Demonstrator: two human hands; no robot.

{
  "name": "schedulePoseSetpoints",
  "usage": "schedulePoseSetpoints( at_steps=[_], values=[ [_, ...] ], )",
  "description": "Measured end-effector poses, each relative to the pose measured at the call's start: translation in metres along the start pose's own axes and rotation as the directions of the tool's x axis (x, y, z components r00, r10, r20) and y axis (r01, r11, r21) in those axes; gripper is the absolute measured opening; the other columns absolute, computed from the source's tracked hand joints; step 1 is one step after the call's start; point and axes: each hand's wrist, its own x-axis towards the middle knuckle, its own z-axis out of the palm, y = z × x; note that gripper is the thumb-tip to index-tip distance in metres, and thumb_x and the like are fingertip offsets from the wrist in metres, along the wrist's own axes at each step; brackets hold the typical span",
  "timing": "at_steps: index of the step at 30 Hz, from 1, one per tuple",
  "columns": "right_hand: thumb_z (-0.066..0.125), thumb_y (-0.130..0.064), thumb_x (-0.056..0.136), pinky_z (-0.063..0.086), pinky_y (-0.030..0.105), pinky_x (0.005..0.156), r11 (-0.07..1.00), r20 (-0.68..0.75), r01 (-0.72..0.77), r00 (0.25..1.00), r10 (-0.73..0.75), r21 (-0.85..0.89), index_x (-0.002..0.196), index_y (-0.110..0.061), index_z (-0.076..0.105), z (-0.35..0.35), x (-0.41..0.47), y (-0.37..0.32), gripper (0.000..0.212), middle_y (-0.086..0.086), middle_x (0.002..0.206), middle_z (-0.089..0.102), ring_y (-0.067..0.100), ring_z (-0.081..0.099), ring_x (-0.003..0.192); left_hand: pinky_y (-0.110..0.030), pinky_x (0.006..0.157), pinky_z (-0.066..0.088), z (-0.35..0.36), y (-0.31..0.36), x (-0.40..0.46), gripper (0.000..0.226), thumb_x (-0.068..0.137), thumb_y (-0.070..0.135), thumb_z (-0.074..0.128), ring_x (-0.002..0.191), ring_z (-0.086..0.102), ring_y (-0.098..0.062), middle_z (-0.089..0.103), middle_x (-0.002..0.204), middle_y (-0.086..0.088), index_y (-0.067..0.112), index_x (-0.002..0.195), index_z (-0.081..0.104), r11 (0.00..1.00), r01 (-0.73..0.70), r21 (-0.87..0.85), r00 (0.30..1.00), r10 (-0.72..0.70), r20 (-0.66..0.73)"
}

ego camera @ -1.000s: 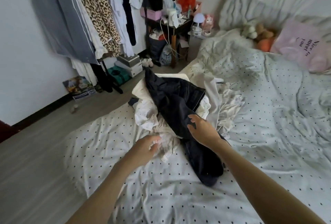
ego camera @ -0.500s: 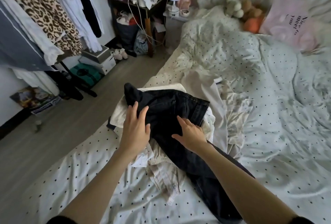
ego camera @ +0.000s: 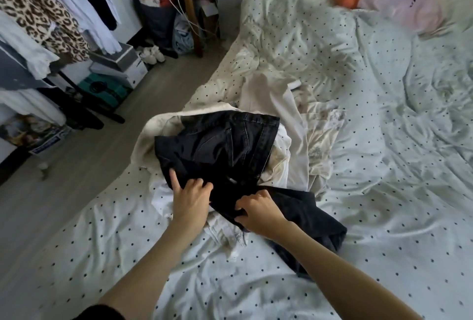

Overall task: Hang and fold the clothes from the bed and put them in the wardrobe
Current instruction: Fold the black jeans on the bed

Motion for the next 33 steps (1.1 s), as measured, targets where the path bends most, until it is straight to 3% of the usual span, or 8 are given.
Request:
schedulePoseSetpoints(
  at_steps=[2, 7, 12, 16, 20, 25, 31, 33],
  values=[
    [0.051, -0.031, 0.093, 0.028, 0.033, 0.103, 0.999, -0.087, 0.013, 0.996, -0.009, 0.041, 0.115, -0.019, 0.062, -0.006, -0.001, 0.004, 0.028, -0.004, 0.116, 0.064, 0.018, 0.056, 0.108, -0.071, 0.101, 0.023, 0.012, -0.005, -0.022, 0.025, 0.057, -0.002, 0.080, 0.064, 0.061, -0.021, 0.058, 0.068, 0.000, 0.015, 0.073, 0.070, 1.000, 0.017, -0.020, 1.000, -0.017, -0.022],
    [0.057, -0.032, 0.089, 0.026, 0.043, 0.106, 0.970, -0.499, -0.233, 0.834, 0.236, 0.071, 0.143, -0.018, 0.033, -0.056, 0.043, 0.018, 0.061, 0.003, 0.147, 0.035, 0.025, 0.034, 0.133, -0.051, 0.113, 0.015, 0.034, -0.022, -0.046, 0.029, 0.096, 0.026, 0.043, 0.116, 0.050, -0.013, 0.055, 0.118, 0.008, 0.027, 0.122, 0.055, 0.989, 0.137, -0.052, 0.943, -0.114, 0.313],
    [0.059, -0.031, 0.090, 0.038, 0.045, 0.104, 0.924, -0.238, -0.265, 0.913, 0.332, 0.274, 0.144, -0.022, 0.033, -0.075, 0.086, 0.016, 0.061, 0.002, 0.145, 0.042, 0.024, 0.046, 0.128, -0.039, 0.074, 0.056, 0.003, -0.024, -0.025, 0.048, 0.066, -0.003, 0.075, 0.099, 0.064, -0.030, 0.064, 0.106, -0.013, 0.006, 0.112, 0.066, 0.954, 0.046, -0.296, 0.965, -0.120, -0.234],
    [0.065, -0.016, 0.086, 0.045, 0.025, 0.088, 0.846, -0.187, -0.156, 0.940, 0.287, 0.510, 0.109, -0.011, 0.065, -0.059, 0.081, 0.004, 0.023, 0.003, 0.108, 0.069, 0.019, 0.064, 0.102, -0.047, 0.102, 0.043, -0.022, -0.030, 0.006, 0.066, 0.076, 0.003, 0.067, 0.131, 0.042, -0.033, 0.043, 0.140, -0.018, 0.005, 0.138, 0.044, 0.947, -0.087, -0.309, 0.904, -0.056, -0.424],
    [0.065, -0.016, 0.086, 0.043, 0.022, 0.080, 0.897, -0.279, -0.065, 0.939, 0.204, 0.436, 0.094, -0.014, 0.071, -0.045, 0.058, -0.004, 0.010, -0.001, 0.098, 0.072, 0.017, 0.065, 0.093, -0.042, 0.104, 0.038, -0.028, -0.037, 0.031, 0.065, 0.082, 0.023, 0.069, 0.124, 0.048, -0.024, 0.051, 0.132, -0.005, 0.014, 0.139, 0.040, 0.947, -0.051, -0.316, 0.974, -0.022, -0.224],
    [0.060, -0.024, 0.091, 0.040, 0.036, 0.098, 0.935, -0.201, -0.155, 0.953, 0.226, 0.318, 0.111, -0.015, 0.065, -0.024, 0.031, 0.003, 0.023, -0.001, 0.128, 0.054, 0.019, 0.049, 0.119, -0.035, 0.069, 0.047, -0.016, -0.029, 0.008, 0.041, 0.078, 0.023, 0.072, 0.085, 0.062, -0.026, 0.063, 0.095, -0.005, 0.012, 0.114, 0.056, 0.942, 0.029, -0.335, 0.989, -0.074, -0.125],
    [0.053, -0.020, 0.094, 0.039, 0.033, 0.100, 0.905, -0.112, -0.251, 0.946, 0.305, 0.342, 0.116, -0.013, 0.063, 0.007, 0.004, 0.004, 0.025, -0.001, 0.146, 0.036, 0.020, 0.047, 0.125, -0.035, 0.087, 0.043, 0.014, -0.033, -0.033, 0.075, 0.080, 0.060, 0.057, 0.119, 0.047, -0.020, 0.038, 0.132, 0.002, 0.022, 0.139, 0.031, 0.934, 0.045, -0.355, 0.869, 0.138, 0.475],
    [0.054, -0.016, 0.093, 0.039, 0.024, 0.092, 0.897, -0.139, -0.247, 0.939, 0.316, 0.367, 0.113, -0.010, 0.062, 0.011, 0.002, 0.005, 0.022, -0.002, 0.143, 0.040, 0.019, 0.049, 0.121, -0.036, 0.089, 0.043, 0.011, -0.029, -0.030, 0.074, 0.081, 0.068, 0.048, 0.118, 0.049, -0.019, 0.043, 0.131, 0.002, 0.024, 0.139, 0.035, 0.925, 0.061, -0.376, 0.902, 0.109, 0.417]
  ],
)
